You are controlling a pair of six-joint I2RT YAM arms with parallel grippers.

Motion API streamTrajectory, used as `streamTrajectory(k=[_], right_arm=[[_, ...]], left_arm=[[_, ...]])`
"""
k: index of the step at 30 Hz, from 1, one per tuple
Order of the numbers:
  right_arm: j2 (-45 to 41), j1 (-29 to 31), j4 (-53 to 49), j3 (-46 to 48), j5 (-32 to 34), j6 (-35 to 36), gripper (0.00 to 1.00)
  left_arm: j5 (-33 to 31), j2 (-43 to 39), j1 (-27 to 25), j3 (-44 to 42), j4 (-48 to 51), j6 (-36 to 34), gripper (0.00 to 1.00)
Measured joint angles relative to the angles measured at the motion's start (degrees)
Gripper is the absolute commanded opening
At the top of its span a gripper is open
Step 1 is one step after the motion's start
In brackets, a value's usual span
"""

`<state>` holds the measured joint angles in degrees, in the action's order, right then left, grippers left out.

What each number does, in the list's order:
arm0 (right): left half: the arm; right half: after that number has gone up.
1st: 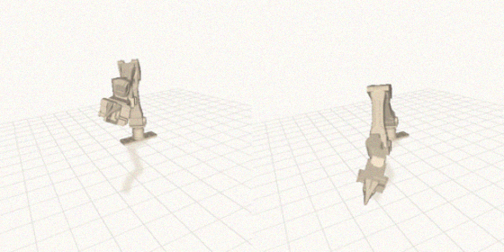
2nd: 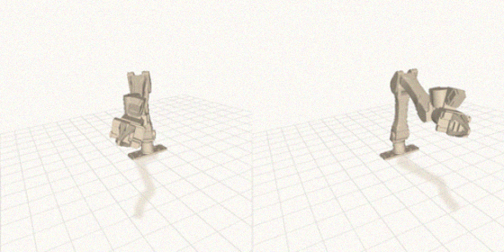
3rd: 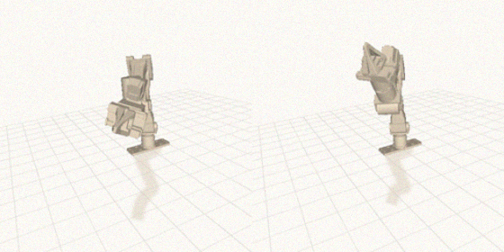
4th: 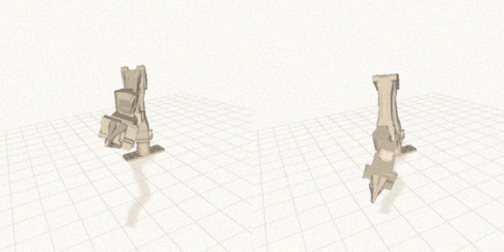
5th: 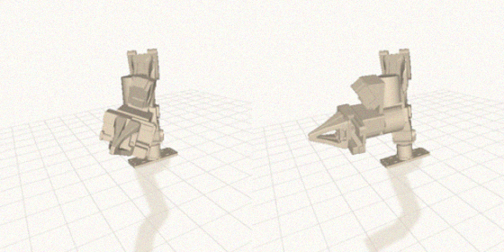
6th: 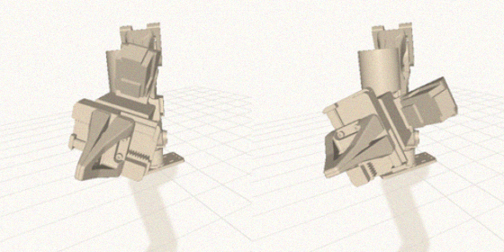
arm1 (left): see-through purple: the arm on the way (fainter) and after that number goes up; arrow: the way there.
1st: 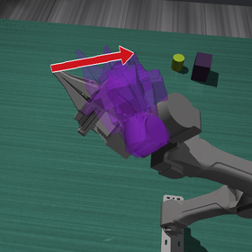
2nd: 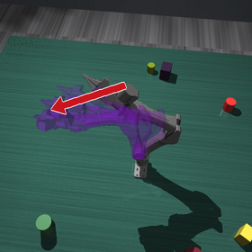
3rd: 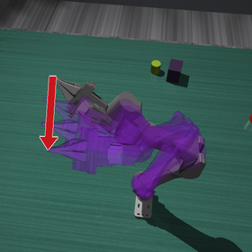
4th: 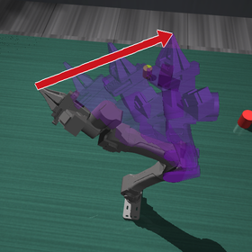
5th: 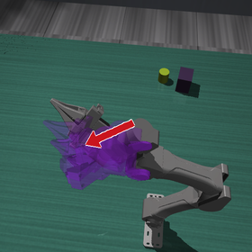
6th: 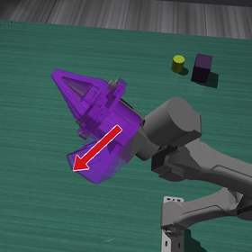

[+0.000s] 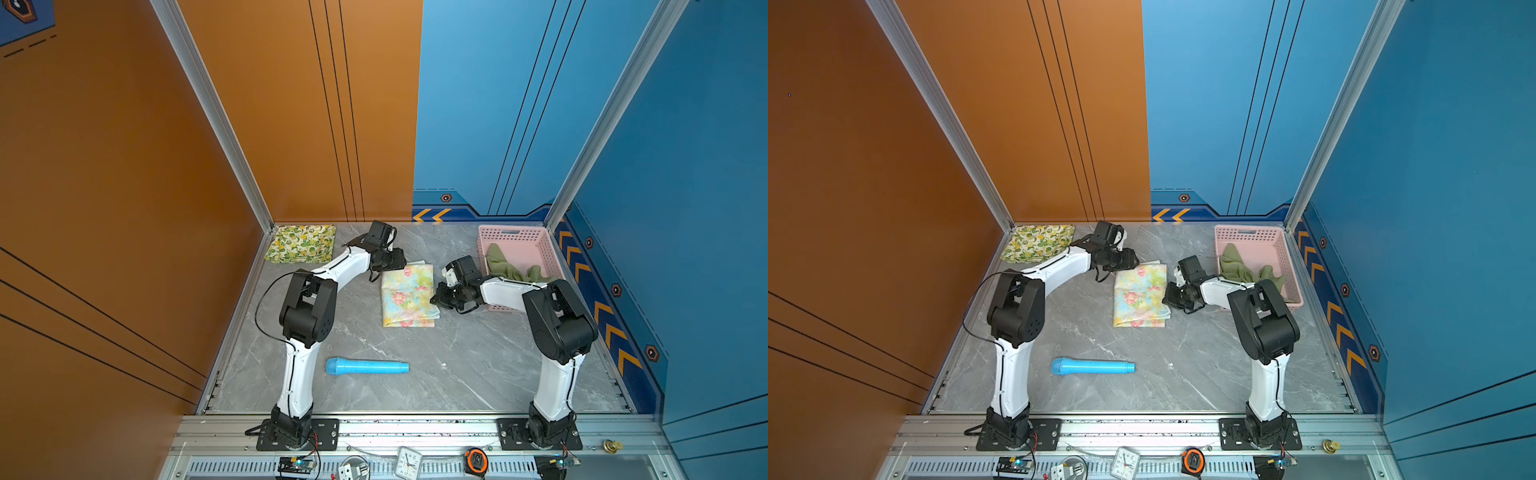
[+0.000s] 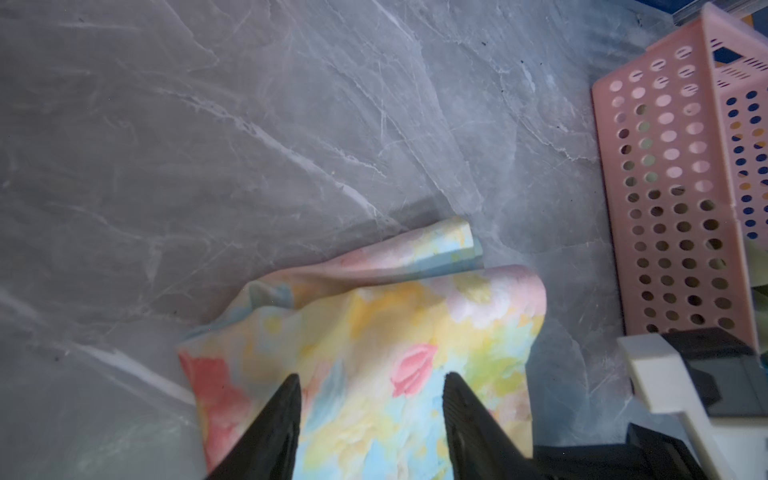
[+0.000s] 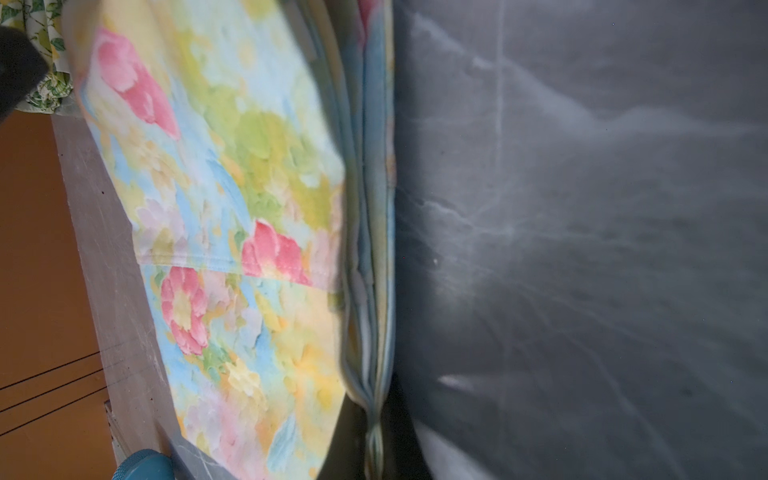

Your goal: Fold and stack the skirts

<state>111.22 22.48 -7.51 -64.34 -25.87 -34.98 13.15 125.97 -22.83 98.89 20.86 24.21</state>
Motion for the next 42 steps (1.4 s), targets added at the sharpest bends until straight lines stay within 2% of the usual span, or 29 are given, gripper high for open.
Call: streamTrajectory(k=[6, 10, 13, 18, 22, 26, 30, 39, 42], right_arm=[[0.2, 0.0, -0.61, -0.81, 0.74, -0.74, 0.0], [1.6, 0.02, -0.9, -2.73, 1.14, -1.27, 0.0], [2.12, 0.02, -0.9, -3.48, 1.57, -1.92, 0.0], [2.6, 0.02, -0.39, -3.87, 1.73, -3.17, 0.0], [2.67, 0.02, -0.17, -3.89, 1.88, -3.98, 0.0], [2.69, 0.04, 0.02, -3.89, 2.1, -4.17, 0.0], [2.69, 0.07, 0.07, -3.89, 2.14, -4.48, 0.0], [2.69, 0.35, 0.04, -3.89, 2.47, -4.48, 0.0], [2.69, 0.39, 0.07, -3.89, 2.6, -4.46, 0.0]], left_arm=[[1.42, 3.43, 1.11, 0.9, 1.79, -0.7, 0.56], [1.92, 1.81, 2.19, 0.98, 3.19, -0.85, 0.58], [1.92, -2.29, 2.62, -0.81, 3.76, -0.85, 0.6], [1.99, -13.73, 2.27, -8.68, 2.78, -0.79, 0.6], [2.12, -20.9, -0.26, -18.29, 0.11, -0.57, 0.6], [2.1, -22.91, -3.96, -27.71, -1.53, 0.04, 0.6], [2.1, -22.6, -6.56, -33.14, -2.16, 0.85, 0.59], [2.1, -21.66, -3.87, -32.41, -2.75, 0.68, 0.62], [2.1, -22.25, -1.25, -30.36, -2.67, 0.63, 0.7]])
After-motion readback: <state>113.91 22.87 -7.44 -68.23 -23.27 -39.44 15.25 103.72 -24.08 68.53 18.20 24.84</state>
